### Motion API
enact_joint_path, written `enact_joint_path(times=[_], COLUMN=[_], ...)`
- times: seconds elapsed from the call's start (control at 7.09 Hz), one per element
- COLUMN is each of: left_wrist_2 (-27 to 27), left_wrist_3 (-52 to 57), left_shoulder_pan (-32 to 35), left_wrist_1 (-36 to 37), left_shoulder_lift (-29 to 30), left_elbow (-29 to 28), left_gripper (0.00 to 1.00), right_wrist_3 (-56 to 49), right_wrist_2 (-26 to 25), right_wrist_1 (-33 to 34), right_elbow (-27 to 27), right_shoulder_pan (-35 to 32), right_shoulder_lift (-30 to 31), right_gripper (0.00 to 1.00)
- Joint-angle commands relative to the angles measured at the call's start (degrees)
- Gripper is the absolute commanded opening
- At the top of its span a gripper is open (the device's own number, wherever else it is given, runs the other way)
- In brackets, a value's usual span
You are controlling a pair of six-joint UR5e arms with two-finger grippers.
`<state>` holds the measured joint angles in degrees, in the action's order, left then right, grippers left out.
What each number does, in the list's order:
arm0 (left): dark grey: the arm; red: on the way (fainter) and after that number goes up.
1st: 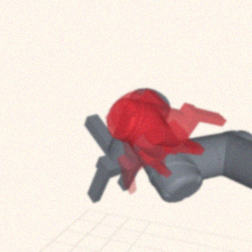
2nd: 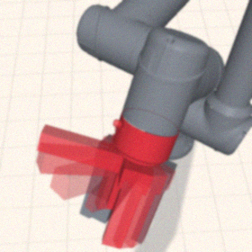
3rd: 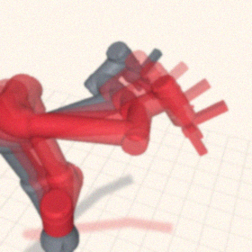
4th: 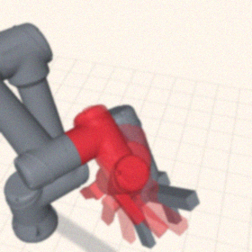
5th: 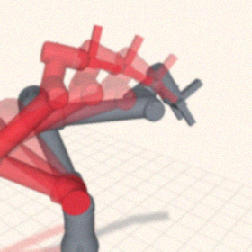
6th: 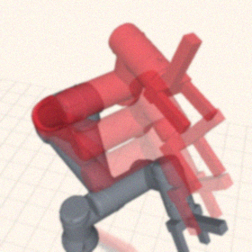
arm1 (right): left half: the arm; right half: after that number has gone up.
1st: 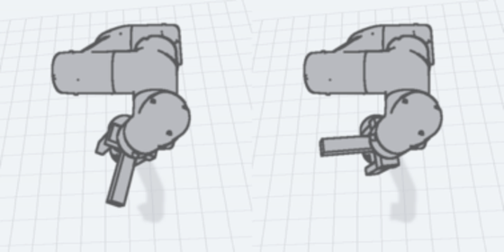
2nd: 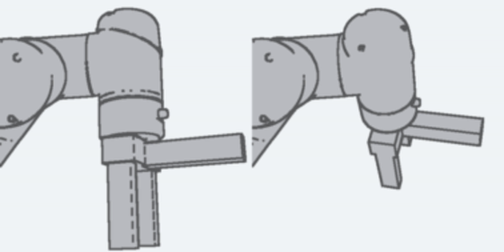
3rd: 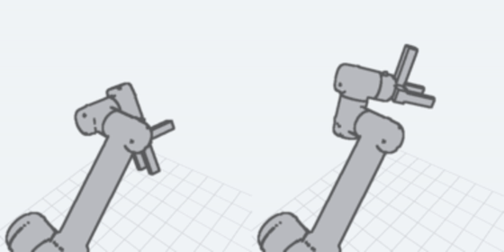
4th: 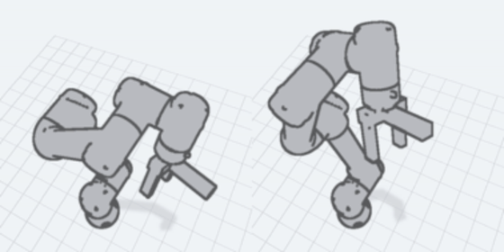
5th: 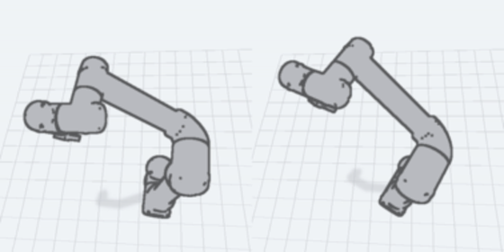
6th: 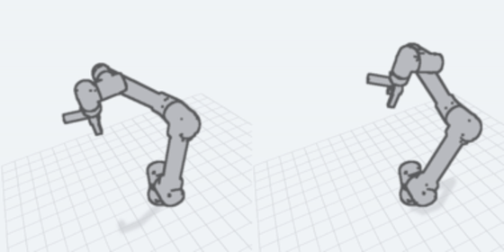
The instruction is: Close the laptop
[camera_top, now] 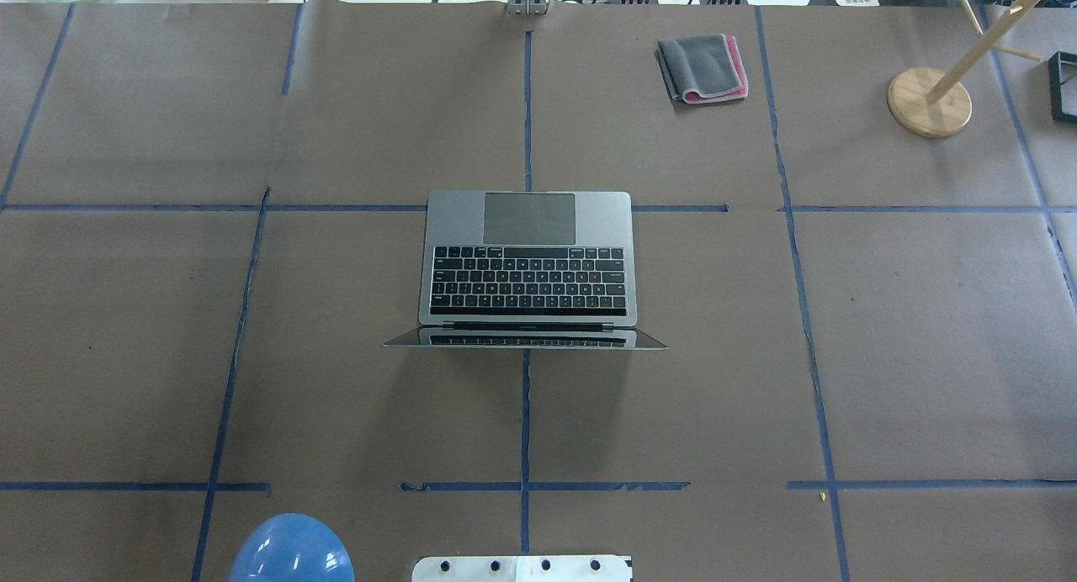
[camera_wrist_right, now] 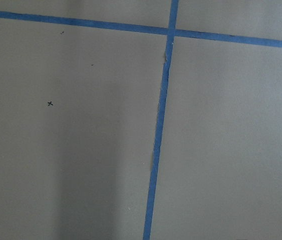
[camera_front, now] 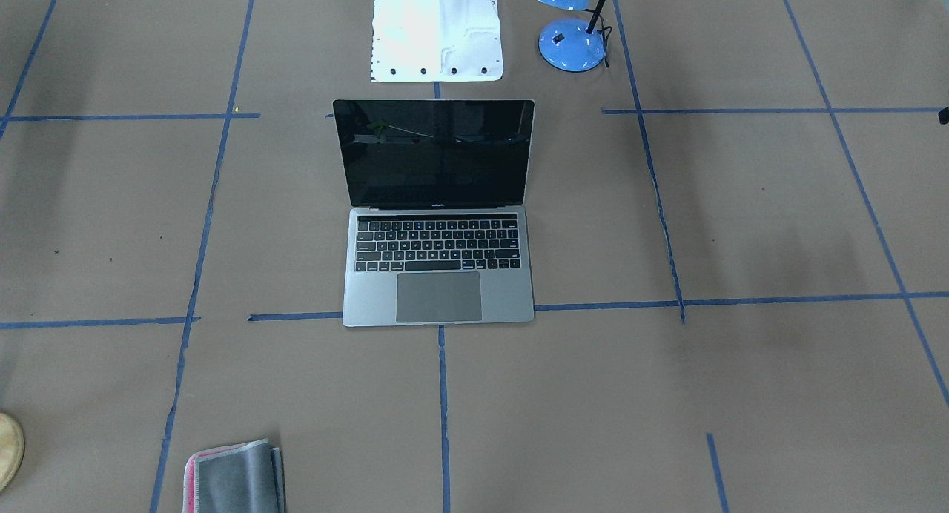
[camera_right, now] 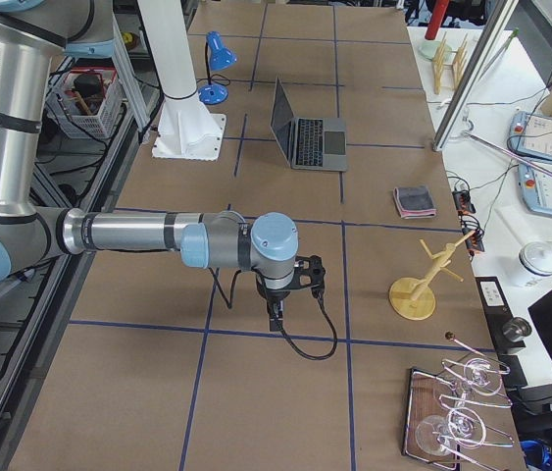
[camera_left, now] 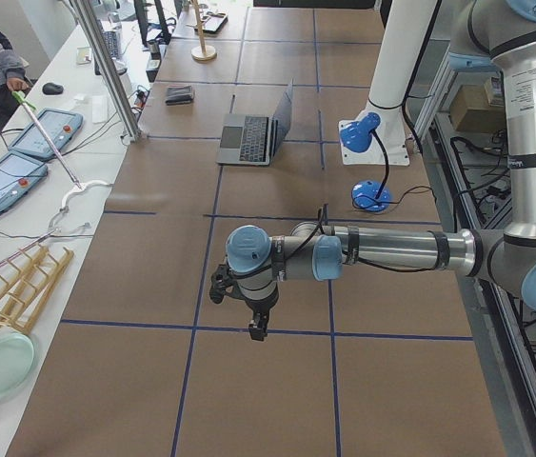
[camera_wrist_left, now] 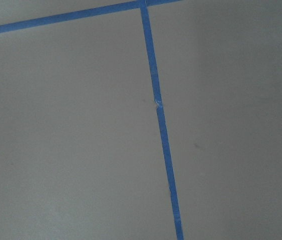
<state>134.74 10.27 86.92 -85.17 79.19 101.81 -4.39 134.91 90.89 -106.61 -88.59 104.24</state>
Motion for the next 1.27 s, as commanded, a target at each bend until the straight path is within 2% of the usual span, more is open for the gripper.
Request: enact_joint_path(times=[0.0,0.42,0.56,0.71,0.85,0.99,1.13], left_wrist_2=[-0.09,-0.44,0.0,-0.26,0.08,0.26,1.83], left_wrist_3=[0.19,-0.16,-0.77,-0.61,-0.86,-0.78,-4.43], left_shoulder_pan=[0.0,-1.31,-1.23,-1.32,-1.32,-2.19,-4.81], left_wrist_1=[-0.35,-0.61,-0.62,-0.62,-0.53,-0.79,-3.14], left_shoulder_lift=[-0.17,0.44,4.44,8.66,10.88,11.07,10.99], left_elbow=[-0.03,0.23,1.36,1.37,1.37,1.2,1.37], left_gripper=[1.0,1.0,1.0,1.0,1.0,1.0,1.0], right_wrist_3=[0.0,0.0,0.26,0.35,0.35,1.22,6.1], right_wrist_2=[0.0,0.0,0.17,1.66,6.46,10.59,11.77], right_wrist_1=[0.07,-1.93,-5.51,-5.64,-5.81,-6.07,-8.69], right_elbow=[0.0,-0.35,-0.27,-0.27,-0.27,-0.44,-2.01], right_shoulder_pan=[0.0,0.09,0.09,0.09,0.17,0.61,3.14], right_shoulder_lift=[0.0,-0.35,-0.26,-0.26,-0.35,-0.44,-0.44], right_gripper=[1.0,1.0,1.0,1.0,1.0,1.0,1.0])
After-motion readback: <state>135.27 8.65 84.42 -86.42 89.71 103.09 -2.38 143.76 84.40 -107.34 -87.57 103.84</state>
